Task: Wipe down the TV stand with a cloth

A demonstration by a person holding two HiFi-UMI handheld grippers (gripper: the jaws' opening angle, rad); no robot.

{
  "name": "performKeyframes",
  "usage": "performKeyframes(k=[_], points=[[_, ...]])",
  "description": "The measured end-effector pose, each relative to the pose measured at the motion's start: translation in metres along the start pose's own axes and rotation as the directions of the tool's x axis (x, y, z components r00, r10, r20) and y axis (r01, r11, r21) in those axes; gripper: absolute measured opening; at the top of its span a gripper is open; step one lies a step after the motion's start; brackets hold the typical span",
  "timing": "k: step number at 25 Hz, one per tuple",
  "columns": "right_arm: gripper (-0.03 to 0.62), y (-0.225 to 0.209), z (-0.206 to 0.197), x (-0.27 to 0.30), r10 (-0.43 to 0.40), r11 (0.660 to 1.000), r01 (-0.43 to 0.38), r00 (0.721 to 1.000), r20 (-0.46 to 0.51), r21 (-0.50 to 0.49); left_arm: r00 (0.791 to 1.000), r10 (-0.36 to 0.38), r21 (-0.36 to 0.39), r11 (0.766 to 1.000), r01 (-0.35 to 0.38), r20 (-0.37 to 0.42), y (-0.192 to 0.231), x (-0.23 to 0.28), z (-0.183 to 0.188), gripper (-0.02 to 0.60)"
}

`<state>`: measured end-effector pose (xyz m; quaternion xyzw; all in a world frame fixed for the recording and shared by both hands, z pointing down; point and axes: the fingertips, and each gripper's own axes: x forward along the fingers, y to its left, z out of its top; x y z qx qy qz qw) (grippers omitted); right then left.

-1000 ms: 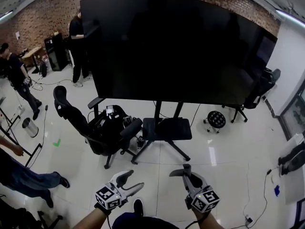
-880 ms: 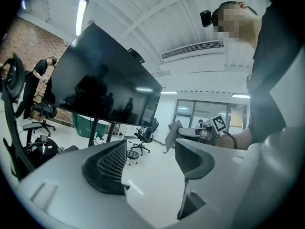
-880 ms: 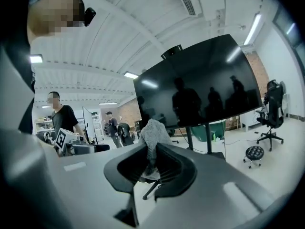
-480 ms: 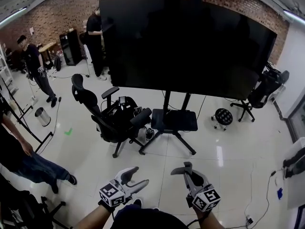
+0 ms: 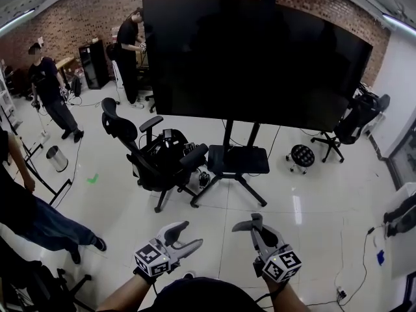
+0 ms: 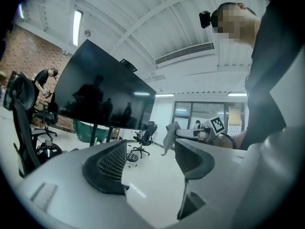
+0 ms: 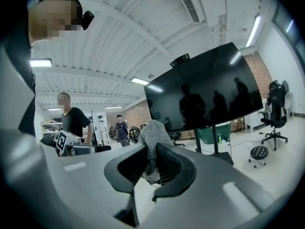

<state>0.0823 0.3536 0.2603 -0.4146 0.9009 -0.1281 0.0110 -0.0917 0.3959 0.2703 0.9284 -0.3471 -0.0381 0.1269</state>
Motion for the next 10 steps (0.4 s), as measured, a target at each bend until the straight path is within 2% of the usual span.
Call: performKeyframes(k=[10], points=[[0.041, 0.018, -0.002, -0.005, -0.002, 1.000, 0.002, 1.000, 0.001, 0.013, 1.000, -0.017, 0.023, 1.000, 0.017, 0.004, 0.003, -0.015, 0.009, 0.328]])
